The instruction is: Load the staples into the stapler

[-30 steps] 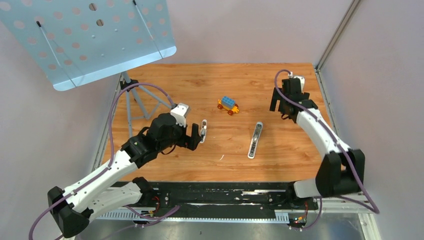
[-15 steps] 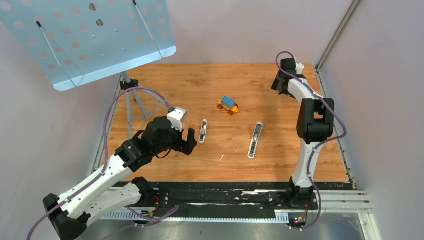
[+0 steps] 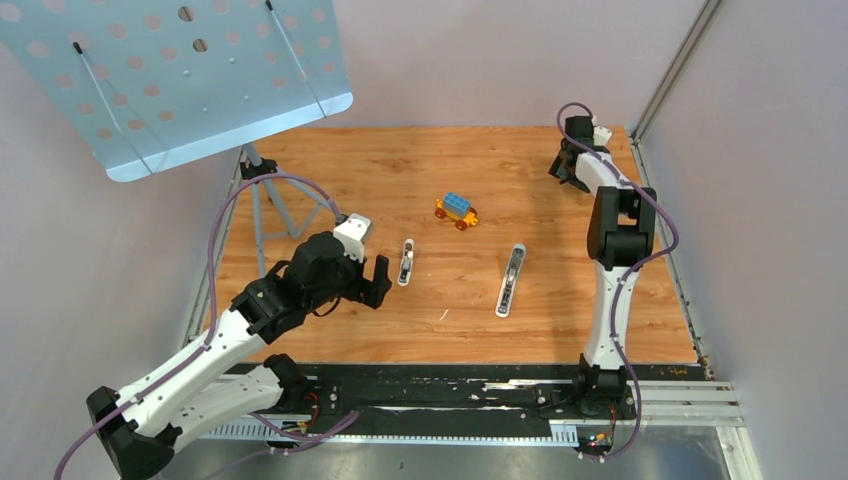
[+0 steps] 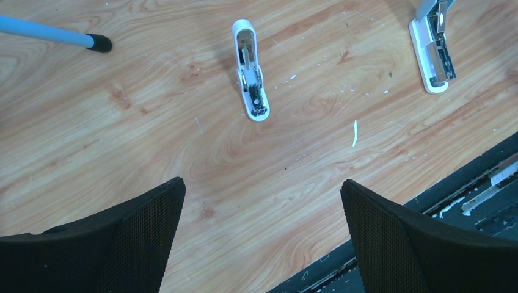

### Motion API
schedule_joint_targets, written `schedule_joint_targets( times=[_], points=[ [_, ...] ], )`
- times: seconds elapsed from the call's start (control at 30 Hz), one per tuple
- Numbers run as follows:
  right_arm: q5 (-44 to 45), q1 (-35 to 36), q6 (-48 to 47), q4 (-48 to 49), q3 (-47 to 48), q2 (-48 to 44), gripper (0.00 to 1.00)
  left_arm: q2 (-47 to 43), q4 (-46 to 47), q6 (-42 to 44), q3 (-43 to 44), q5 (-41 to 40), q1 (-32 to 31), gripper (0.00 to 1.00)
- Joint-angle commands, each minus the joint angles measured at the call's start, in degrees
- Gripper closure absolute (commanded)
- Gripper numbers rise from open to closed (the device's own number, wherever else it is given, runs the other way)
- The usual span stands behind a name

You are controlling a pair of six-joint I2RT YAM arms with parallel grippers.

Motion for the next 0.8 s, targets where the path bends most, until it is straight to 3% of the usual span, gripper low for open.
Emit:
schedule_joint_targets(
  times=[0.0, 0.2, 0.77],
  points=[
    [-0.9, -1.5, 0.3, -0.7, 3.3, 3.1, 0.30, 0.7, -0.2, 0.9, 1.3, -1.5, 0.2, 0.00],
    [-0.6, -2.1, -1.9, -0.7, 5.0, 4.7, 0.33, 1.0, -0.2, 0.3, 1.3, -2.8, 0.2, 0.00],
    [-3.8, -3.0, -8.1, 0.8, 5.5, 3.7, 0.55, 1.1, -0.6, 0.0, 1.1, -4.2, 0.2, 0.00]
  ],
)
